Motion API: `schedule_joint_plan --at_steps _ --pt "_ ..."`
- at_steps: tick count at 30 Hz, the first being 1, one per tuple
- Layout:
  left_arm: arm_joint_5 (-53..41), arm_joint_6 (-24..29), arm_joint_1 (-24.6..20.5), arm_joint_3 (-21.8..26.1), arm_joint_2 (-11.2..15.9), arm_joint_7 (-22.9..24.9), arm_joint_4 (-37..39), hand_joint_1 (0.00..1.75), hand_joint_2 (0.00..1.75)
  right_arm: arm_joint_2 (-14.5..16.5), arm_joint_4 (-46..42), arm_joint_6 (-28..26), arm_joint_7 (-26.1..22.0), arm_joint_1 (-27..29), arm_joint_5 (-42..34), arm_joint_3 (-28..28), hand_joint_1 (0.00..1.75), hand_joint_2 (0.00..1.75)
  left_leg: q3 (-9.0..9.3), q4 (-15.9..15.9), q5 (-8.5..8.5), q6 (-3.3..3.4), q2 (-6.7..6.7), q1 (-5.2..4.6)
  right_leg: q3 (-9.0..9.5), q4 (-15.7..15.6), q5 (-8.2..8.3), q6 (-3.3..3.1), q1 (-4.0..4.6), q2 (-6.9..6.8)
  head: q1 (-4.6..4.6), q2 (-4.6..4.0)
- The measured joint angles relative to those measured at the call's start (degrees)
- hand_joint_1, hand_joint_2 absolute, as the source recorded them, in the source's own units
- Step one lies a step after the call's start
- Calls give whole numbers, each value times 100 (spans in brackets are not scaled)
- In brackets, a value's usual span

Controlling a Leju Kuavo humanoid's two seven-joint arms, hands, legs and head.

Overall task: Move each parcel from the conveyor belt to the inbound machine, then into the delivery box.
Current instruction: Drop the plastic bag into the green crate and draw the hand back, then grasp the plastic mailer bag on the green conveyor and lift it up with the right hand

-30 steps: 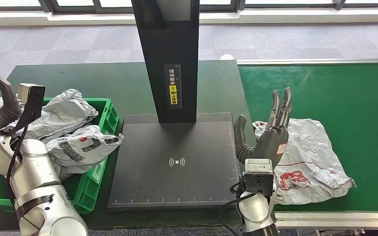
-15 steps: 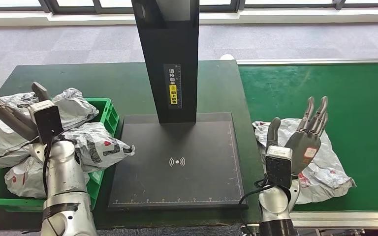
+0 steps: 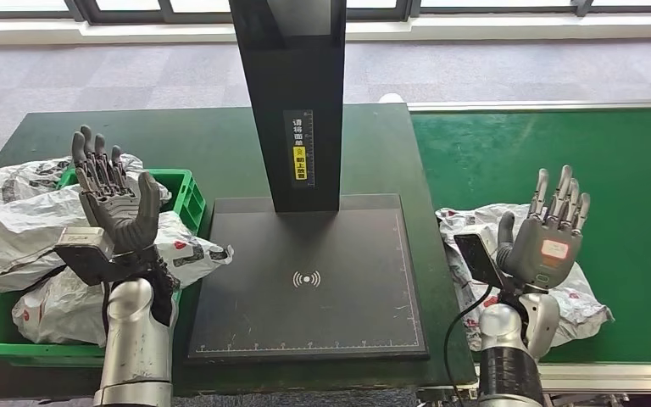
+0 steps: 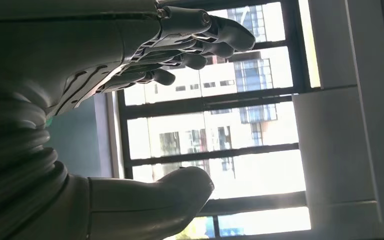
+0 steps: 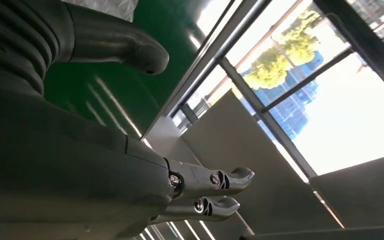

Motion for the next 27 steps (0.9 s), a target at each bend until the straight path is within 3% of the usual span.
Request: schedule_joint_plan --at_steps 2,5,9,14,18,27 --pt "195 -277 125 -256 30 39 -168 0 175 -23 298 2 185 -228 661 -641 0 175 -1 0 1 4 -2 -3 0 0 1 3 0 -3 1 0" --pt "334 -700 301 -549 80 65 -394 0 175 -120 804 1 663 -494 1127 -1291 0 175 -1 -1 2 6 0 -2 0 0 -1 4 1 -4 1 0" --pt "394 -1502 614 -972 164 -1 -757 0 175 -518 1960 9 1500 -802 1403 -1870 0 175 -6 0 4 12 -7 -3 1 0 -2 7 -3 -9 1 0" --pt "421 -1996 869 -1292 222 -104 -1049 0 175 -921 3152 102 1397 -1057 1115 -2209 0 175 -7 0 5 14 3 -4 -4 0 -2 10 -5 -5 1 0" --pt "426 -2177 947 -1384 235 -123 -1140 0 175 -1056 3654 348 1354 -1151 971 -2344 0 175 -6 0 5 13 0 -4 -4 1 -2 10 -2 -9 1 0" --pt "346 -2467 1013 -1490 250 -146 -1241 0 175 -1217 4252 2056 1427 -1252 627 -2420 0 175 -6 -1 6 14 1 -3 -4 2 -1 9 -3 -9 1 0"
